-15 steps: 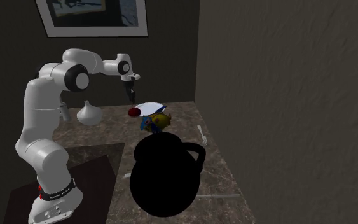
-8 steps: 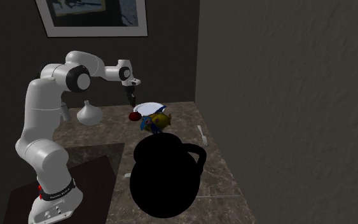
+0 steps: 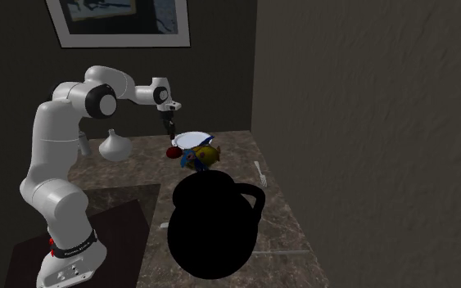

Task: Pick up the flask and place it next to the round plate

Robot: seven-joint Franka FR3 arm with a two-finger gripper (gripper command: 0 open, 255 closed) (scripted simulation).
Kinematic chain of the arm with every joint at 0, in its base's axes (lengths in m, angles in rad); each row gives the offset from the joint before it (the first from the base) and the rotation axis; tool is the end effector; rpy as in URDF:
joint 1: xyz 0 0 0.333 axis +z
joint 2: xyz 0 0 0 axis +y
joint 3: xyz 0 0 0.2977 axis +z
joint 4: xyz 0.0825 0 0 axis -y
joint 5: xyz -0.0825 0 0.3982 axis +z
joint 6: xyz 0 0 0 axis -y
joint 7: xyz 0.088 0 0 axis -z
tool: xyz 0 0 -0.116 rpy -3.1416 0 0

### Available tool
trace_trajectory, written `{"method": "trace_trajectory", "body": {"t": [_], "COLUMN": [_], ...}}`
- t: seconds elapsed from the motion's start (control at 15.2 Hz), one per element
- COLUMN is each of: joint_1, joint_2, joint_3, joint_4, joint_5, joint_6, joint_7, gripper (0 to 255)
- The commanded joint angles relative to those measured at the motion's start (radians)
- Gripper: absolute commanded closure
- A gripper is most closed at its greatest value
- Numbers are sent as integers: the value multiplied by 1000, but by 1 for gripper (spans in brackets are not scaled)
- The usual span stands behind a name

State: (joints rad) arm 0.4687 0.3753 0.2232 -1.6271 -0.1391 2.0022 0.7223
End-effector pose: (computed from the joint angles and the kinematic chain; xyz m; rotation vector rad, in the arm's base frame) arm 0.5305 0.4094 0.3774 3.1131 0.0183 0.0581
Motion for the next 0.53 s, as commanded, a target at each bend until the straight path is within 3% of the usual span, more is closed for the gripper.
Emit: {"method": "trace_trajectory", "body": {"t": [0.0,0.26,0.46], "joint_1": [0,0,2], "joint_2": [0,0,-25], "joint_3": [0,0,4], "joint_4": [0,0,66], "joint_5": [0,0,9], "joint_6": [0,0,-90], "joint_7": [0,0,-6], "gripper": [0,0,0]}}
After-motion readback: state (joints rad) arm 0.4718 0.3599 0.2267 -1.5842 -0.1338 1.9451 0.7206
